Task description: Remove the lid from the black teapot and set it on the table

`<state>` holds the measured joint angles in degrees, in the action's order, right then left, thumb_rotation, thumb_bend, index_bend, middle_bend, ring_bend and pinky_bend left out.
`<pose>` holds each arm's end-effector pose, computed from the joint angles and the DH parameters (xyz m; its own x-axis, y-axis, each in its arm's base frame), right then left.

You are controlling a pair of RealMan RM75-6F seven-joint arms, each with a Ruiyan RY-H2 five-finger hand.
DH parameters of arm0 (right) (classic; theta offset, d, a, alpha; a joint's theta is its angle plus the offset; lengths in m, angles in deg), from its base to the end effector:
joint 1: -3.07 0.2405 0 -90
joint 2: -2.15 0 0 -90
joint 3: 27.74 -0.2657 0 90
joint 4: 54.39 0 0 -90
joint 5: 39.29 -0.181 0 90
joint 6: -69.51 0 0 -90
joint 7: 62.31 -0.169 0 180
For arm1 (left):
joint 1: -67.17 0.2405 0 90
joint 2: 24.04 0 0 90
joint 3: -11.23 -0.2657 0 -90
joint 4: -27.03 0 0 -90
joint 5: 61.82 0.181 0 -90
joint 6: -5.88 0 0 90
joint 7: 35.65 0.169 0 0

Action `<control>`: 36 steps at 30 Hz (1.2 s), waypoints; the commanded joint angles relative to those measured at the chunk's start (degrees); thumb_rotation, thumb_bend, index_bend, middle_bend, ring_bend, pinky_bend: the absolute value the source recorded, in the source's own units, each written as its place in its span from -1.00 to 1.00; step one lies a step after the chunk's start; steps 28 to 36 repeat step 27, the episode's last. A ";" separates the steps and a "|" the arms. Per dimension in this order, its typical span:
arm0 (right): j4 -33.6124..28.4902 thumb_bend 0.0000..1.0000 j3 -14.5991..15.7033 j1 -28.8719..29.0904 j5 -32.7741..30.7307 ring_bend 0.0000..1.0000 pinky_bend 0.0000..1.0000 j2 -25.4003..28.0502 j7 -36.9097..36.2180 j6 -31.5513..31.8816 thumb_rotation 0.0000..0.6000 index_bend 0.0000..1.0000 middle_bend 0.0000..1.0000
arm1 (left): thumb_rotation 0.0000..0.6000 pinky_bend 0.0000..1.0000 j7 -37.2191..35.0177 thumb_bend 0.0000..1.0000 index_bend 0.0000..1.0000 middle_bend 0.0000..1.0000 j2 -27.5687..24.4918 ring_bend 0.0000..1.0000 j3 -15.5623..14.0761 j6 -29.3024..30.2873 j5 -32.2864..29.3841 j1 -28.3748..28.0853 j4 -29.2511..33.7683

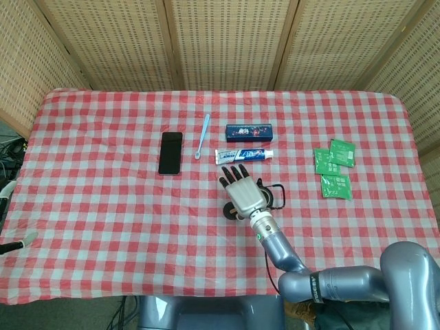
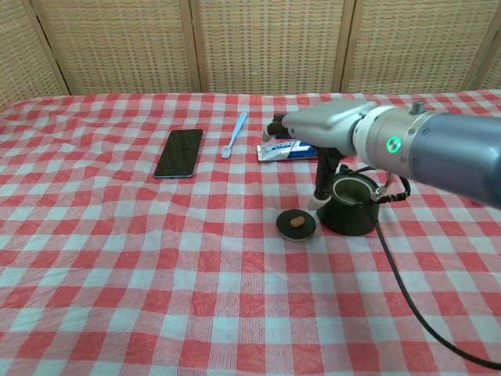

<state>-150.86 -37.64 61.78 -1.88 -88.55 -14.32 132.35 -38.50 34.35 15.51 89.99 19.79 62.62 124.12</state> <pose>-0.0664 -0.3718 -0.0141 0.6309 -0.2298 0.7411 -0.7502 -0.4246 0.5069 -0.3088 0.2059 0.2205 0.3567 -0.0074 0.9342 0.9325 0.0638 -0.3556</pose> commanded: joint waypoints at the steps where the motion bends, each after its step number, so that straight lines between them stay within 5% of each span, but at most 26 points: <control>1: -4.30 -0.66 -1.04 -2.93 4.61 -1.00 -1.00 5.76 -4.32 2.57 1.00 -0.72 -1.00 | 1.00 -1.00 0.18 -1.00 -1.00 -1.00 0.10 -1.00 -0.05 0.12 0.20 0.00 0.00; 6: -7.41 -0.69 0.95 -9.87 16.47 -1.00 -1.00 16.80 -14.86 5.12 1.00 -0.79 -1.00 | 1.00 -1.00 0.59 -1.00 -1.00 -1.00 0.33 -1.00 -0.36 0.43 1.09 0.02 0.09; 13: -1.74 -0.96 6.22 -20.84 31.33 -1.00 -1.00 24.90 -34.31 11.33 1.00 -1.00 -1.00 | 1.00 -1.00 0.46 -1.00 -1.00 -1.00 0.41 -1.00 -0.72 1.60 2.43 0.42 0.04; 16: 3.07 -1.00 9.20 -26.43 37.15 -1.00 -1.00 25.79 -43.92 15.51 1.00 -1.00 -1.00 | 1.00 -1.00 0.15 -1.00 -1.00 -1.00 0.42 -1.00 -0.94 2.61 3.48 0.76 0.09; 23: 12.08 -1.00 14.02 -36.45 44.55 -1.00 -1.00 22.38 -52.70 24.87 1.00 -1.00 -1.00 | 1.00 -1.00 0.04 -1.00 -1.00 -1.00 0.28 -1.00 -2.14 4.90 6.77 1.75 0.80; 36: 15.12 -1.00 14.01 -39.62 45.54 -1.00 -1.00 21.00 -53.62 27.37 1.00 -1.00 -1.00 | 1.00 -1.00 0.43 -1.00 -1.00 -1.00 0.45 -1.00 -2.72 5.48 7.98 2.07 0.78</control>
